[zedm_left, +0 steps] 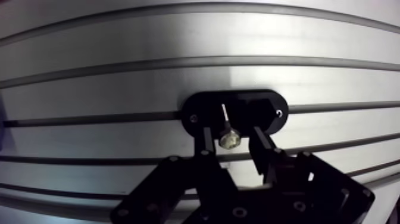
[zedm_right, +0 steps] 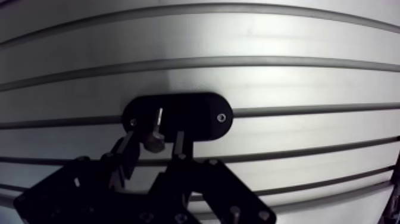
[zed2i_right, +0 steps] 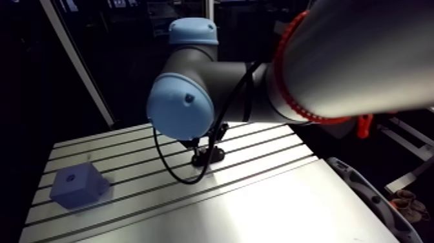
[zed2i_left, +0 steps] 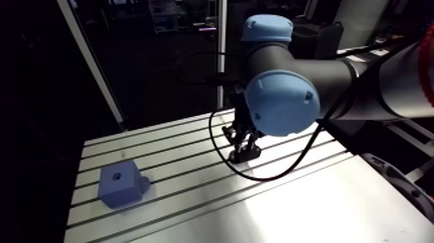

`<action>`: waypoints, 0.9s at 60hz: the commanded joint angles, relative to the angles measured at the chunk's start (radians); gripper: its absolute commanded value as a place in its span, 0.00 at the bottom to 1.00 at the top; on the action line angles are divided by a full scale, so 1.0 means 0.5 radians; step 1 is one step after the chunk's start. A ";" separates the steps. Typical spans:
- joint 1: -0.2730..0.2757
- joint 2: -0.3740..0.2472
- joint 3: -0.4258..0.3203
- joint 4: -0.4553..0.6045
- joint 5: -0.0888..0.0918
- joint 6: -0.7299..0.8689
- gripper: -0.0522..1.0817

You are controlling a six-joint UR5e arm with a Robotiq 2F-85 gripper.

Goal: Pick up the M10 bolt and insert it into the hex recess until seated.

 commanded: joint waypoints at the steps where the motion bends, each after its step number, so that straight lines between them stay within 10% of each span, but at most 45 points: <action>1: 0.000 0.005 0.000 0.005 0.004 0.000 0.57; 54: 0.003 0.021 -0.025 0.008 0.011 0.000 0.64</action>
